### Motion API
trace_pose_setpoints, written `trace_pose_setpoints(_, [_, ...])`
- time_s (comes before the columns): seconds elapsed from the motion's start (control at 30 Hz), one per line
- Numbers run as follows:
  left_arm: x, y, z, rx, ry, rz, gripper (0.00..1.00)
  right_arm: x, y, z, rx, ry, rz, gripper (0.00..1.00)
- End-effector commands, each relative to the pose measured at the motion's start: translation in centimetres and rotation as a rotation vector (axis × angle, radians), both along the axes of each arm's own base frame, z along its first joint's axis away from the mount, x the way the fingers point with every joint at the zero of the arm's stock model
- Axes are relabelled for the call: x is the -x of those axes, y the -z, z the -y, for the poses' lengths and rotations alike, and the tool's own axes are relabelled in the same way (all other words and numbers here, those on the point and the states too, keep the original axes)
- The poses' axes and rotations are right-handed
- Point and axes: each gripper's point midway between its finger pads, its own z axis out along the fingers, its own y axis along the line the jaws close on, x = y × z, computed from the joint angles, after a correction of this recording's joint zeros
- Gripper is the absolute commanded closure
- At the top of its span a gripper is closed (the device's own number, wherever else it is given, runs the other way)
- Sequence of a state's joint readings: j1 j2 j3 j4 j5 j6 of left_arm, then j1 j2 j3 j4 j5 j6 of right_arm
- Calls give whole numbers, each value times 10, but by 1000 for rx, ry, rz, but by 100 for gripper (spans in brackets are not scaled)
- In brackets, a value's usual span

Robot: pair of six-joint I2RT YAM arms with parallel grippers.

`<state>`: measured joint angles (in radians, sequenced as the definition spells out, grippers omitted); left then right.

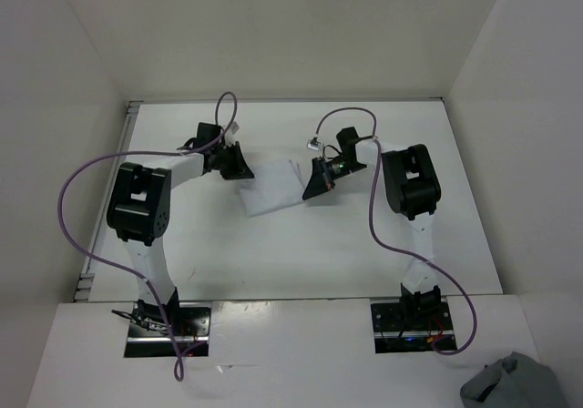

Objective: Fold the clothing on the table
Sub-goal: Fold the skirt

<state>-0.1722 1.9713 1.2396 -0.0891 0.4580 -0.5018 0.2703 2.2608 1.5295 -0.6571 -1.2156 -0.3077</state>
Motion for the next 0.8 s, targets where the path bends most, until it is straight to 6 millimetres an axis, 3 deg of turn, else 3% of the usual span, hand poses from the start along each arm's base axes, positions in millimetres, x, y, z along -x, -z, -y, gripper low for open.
trace_pose_setpoints(0.0, [-7, -53, 4, -16, 19, 134, 94, -11, -24, -12, -7, 11, 95, 100])
trace_pose_setpoints(0.1, [3, -66, 11, -31, 59, 147, 94, -10, -33, -33, 28, -6, 144, 100])
trace_pose_setpoints(0.17, [4, -70, 4, -62, 40, 169, 93, -5, -35, -55, 58, -20, 169, 100])
trace_pose_setpoints(0.33, [15, -49, -9, -144, 41, 111, 93, -6, -38, -93, 103, -30, 280, 100])
trace_pose_setpoints(0.6, [14, -38, -12, -290, 31, 112, 98, -48, -63, -105, 157, 146, 368, 100])
trace_pose_setpoints(0.77, [15, -19, -7, -367, 44, 79, 100, -69, -45, -108, 252, 245, 391, 100])
